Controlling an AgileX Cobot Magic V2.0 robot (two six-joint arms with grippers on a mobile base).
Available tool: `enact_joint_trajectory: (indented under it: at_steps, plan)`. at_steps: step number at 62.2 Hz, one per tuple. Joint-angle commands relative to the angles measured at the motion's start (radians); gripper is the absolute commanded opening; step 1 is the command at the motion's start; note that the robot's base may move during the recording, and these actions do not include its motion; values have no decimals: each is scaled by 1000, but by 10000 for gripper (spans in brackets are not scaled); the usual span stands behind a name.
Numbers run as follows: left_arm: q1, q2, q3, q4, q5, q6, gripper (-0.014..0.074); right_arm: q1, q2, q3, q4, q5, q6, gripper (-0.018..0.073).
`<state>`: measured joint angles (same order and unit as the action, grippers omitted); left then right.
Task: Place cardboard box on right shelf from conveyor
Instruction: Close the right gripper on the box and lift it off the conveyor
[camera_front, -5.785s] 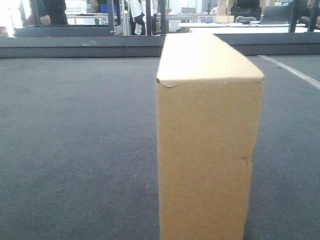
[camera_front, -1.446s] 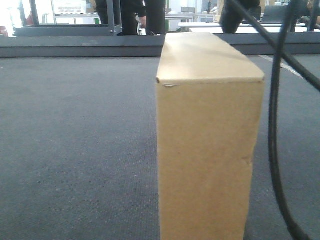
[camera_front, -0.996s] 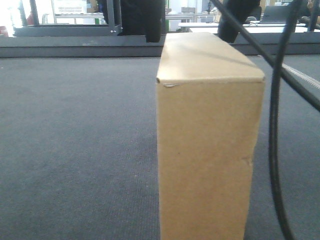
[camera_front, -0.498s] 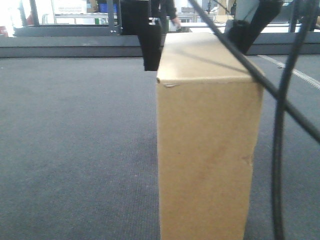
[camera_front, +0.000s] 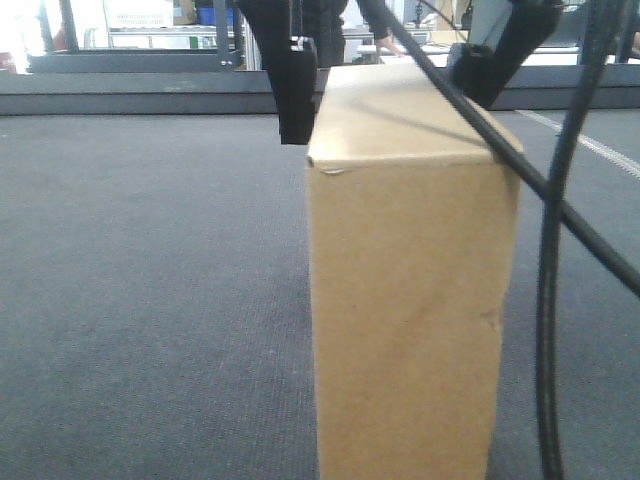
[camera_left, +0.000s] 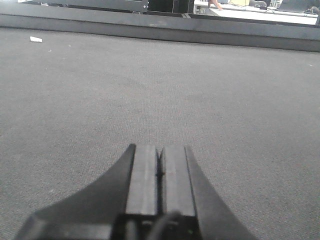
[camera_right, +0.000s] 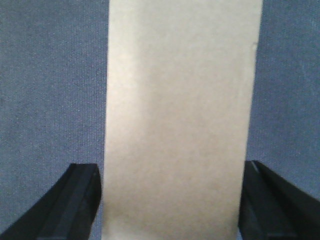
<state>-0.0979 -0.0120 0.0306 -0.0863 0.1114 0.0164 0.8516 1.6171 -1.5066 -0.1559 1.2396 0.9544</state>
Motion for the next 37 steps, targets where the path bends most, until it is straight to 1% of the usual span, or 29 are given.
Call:
enact_joint_trajectory:
  at_steps: [1, 12, 14, 21, 28, 33, 37]
  plan:
    - [-9, -6, -3, -3, -81, -1, -119, 2, -40, -22, -16, 93, -3, 606]
    - [-9, -6, -3, -3, -81, -1, -119, 2, -40, -22, -23, 93, -3, 596]
    - [-9, -6, -3, -3, -81, -1, -119, 2, -40, -22, -26, 93, -3, 578]
    - [-9, -6, -3, -3, -81, -1, -119, 2, -40, -22, -31, 93, -4, 448]
    - [-9, -6, -3, -3, -81, -1, -119, 2, -40, -22, -33, 93, -4, 342]
    - [-9, -6, -3, -3, -81, -1, -119, 2, -41, -22, -33, 93, -4, 313]
    - [-9, -6, -3, -3, -81, -1, -119, 2, -51, -24, -33, 92, -4, 312]
